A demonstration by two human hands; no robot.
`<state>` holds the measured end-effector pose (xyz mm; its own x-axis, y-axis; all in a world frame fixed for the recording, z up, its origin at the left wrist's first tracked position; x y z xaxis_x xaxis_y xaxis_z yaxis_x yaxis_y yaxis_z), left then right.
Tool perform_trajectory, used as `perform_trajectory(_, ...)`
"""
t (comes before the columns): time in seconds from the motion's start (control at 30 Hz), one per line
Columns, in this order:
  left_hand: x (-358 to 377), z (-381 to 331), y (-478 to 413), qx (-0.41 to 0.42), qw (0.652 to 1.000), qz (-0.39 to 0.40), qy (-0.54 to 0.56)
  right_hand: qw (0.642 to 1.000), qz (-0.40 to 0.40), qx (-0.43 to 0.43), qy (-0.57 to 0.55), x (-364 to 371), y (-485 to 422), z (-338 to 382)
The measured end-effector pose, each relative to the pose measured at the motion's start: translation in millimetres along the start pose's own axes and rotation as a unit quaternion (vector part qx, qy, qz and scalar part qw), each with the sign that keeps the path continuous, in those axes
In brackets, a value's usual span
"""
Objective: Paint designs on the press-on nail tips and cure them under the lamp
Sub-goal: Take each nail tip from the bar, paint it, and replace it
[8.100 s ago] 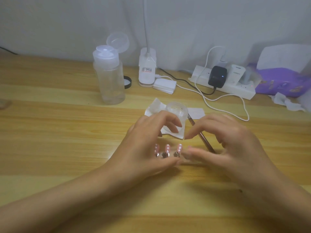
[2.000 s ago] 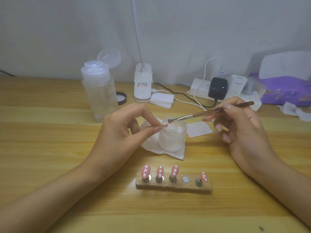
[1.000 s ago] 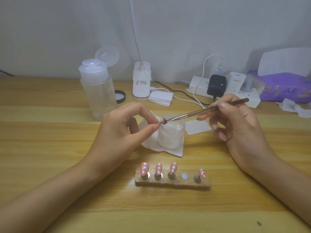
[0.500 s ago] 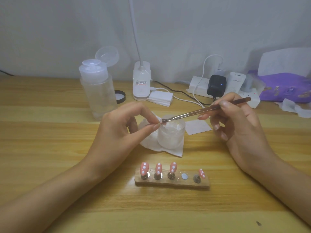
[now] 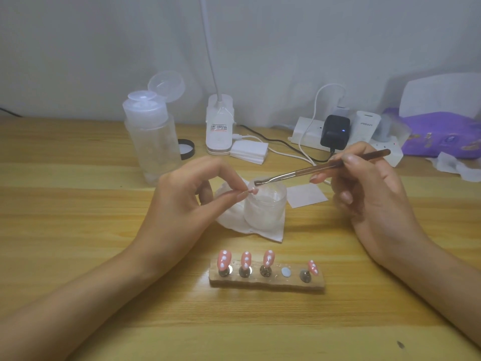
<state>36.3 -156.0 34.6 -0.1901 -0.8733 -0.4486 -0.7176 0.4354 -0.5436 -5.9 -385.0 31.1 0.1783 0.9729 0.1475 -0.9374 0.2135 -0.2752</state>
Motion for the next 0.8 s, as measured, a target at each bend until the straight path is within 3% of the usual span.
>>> perform_trajectory(0.07, 0.1, 0.5, 0.0, -0.002, 1.000, 0.001, 0.005, 1.000, 0.018, -0.003, 0.020, 3.0, 0.2, 0.2)
perform_trajectory(0.2, 0.6, 0.7, -0.4, -0.002, 1.000, -0.002, 0.002, 1.000, -0.022, 0.017, 0.014, -3.3, -0.9, -2.7)
perform_trajectory(0.37, -1.5, 0.7, 1.8, 0.004, 1.000, -0.008, -0.023, 1.000, 0.011, 0.005, 0.024, 1.8, -0.3, -0.9)
perform_trajectory(0.5, -1.7, -1.0, 2.3, 0.009, 0.999, -0.009, -0.038, 1.000, -0.022, 0.020, 0.006, -3.3, -1.8, -3.6)
perform_trajectory(0.63, -0.9, -1.4, 1.8, 0.011, 0.999, -0.009, -0.042, 0.999, 0.022, 0.000, 0.030, 2.5, -1.1, -1.4)
perform_trajectory(0.8, -0.6, -2.8, 1.7, 0.013, 0.999, -0.008, -0.035, 1.000, -0.013, 0.009, 0.003, -2.1, -2.2, -2.3)
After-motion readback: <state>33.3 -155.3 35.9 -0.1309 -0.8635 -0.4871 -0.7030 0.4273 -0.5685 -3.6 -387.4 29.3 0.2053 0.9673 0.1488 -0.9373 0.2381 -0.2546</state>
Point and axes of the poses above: each hand's wrist, its own y-axis away from the middle knuckle, its own x-axis out of the palm, z = x × y, the point moved 5 cm from there along -y, towards the middle knuckle, and after that the axes turned 2 degrees about z, right-handed, at the moved point
